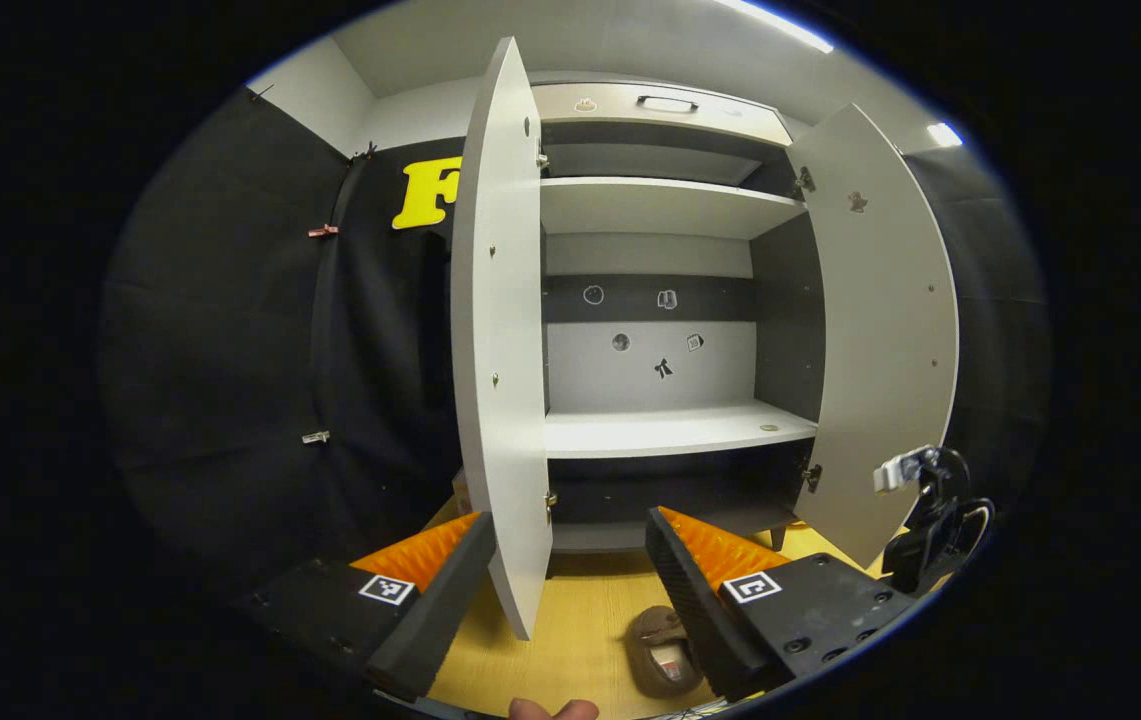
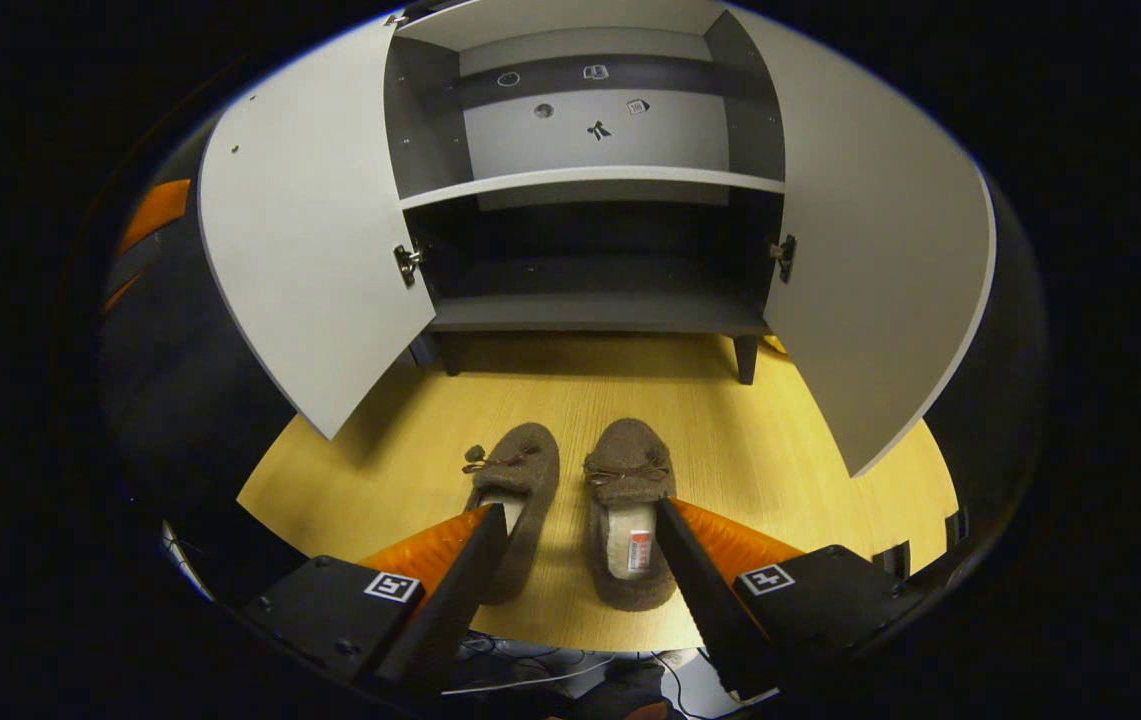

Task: Grab one shoe with the right hand and put it into the shoe cabinet, grab the other shoe with the left hand and put it into the shoe cabinet; then close the right door with the right hand and the left door with the left hand.

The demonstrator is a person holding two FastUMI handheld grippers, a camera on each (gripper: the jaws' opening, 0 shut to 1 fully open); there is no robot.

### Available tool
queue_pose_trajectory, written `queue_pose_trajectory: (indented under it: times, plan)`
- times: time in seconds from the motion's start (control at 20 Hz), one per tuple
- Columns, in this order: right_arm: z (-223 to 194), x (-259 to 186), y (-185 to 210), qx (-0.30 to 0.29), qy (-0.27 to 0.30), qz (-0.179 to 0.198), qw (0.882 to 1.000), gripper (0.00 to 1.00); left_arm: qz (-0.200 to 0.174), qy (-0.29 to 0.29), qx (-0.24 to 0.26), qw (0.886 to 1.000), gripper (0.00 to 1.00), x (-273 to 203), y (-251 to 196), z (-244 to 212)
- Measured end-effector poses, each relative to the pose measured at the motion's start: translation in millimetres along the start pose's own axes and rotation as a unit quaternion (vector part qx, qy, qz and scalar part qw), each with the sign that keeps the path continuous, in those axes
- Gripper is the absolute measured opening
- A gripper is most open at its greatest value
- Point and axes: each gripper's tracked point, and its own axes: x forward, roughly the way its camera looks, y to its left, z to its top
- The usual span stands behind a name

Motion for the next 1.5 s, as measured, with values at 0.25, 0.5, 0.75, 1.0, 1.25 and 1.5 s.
queue_pose_trajectory:
  times: [0.25, 0.5, 0.75, 1.0, 1.25, 1.5]
  plan:
    - [-28.0, 41.6, -7.0, 0.025, 0.041, -0.008, 0.999, 0.98, 0.006, -0.001, 0.013, 1.0, 0.96, -1.4, 7.6, -1.9]
    - [-45.8, 86.7, -9.0, 0.028, 0.063, -0.007, 0.998, 0.93, 0.011, 0.009, 0.02, 1.0, 0.96, 1.3, 9.6, -9.3]
    - [-51.6, 128.7, -16.8, 0.047, 0.068, -0.027, 0.996, 0.75, 0.013, 0.019, 0.022, 0.999, 0.96, 5.4, 6.2, -17.4]
    - [-45.3, 155.3, -20.5, 0.059, 0.052, -0.039, 0.996, 0.55, 0.02, 0.028, 0.024, 0.999, 0.94, 8.2, 6.2, -23.4]
    - [-41.8, 155.4, -25.7, 0.069, 0.043, -0.026, 0.996, 0.06, 0.026, 0.032, 0.022, 0.999, 0.95, 11.5, 7.8, -26.0]
    - [-6.4, 119.6, -30.5, 0.094, 0.018, -0.005, 0.995, 0.06, 0.018, 0.03, 0.018, 0.999, 0.94, 16.9, 0.1, -25.6]
